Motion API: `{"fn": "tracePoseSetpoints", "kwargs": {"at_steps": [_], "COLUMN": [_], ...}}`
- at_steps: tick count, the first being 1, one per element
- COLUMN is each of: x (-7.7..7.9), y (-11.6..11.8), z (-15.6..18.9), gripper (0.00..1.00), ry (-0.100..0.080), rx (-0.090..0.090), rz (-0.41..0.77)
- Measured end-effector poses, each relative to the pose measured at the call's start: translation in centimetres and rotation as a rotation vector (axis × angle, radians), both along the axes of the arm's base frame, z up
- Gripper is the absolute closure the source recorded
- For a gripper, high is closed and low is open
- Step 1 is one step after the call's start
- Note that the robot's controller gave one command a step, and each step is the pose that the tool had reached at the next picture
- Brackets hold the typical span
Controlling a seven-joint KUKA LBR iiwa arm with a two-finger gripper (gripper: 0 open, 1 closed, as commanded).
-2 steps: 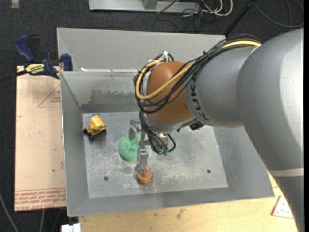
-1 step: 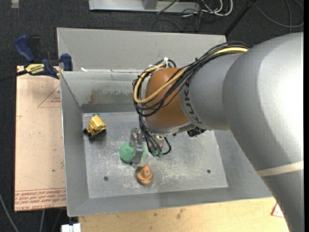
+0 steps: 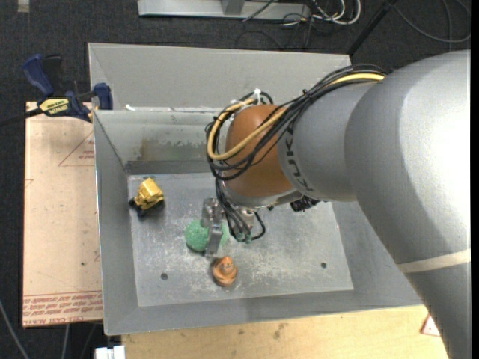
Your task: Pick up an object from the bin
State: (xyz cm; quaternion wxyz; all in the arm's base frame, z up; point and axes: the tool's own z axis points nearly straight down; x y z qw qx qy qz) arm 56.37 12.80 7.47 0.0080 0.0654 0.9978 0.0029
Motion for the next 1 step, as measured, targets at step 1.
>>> {"fn": "tracePoseSetpoints", "kwargs": {"at_steps": [1], "x": [-2.21], "y": [2.05], "z": [16.04], "gripper": [1.00], "ry": [0.010], "rx": [-0.002], "rz": [0.035]}}
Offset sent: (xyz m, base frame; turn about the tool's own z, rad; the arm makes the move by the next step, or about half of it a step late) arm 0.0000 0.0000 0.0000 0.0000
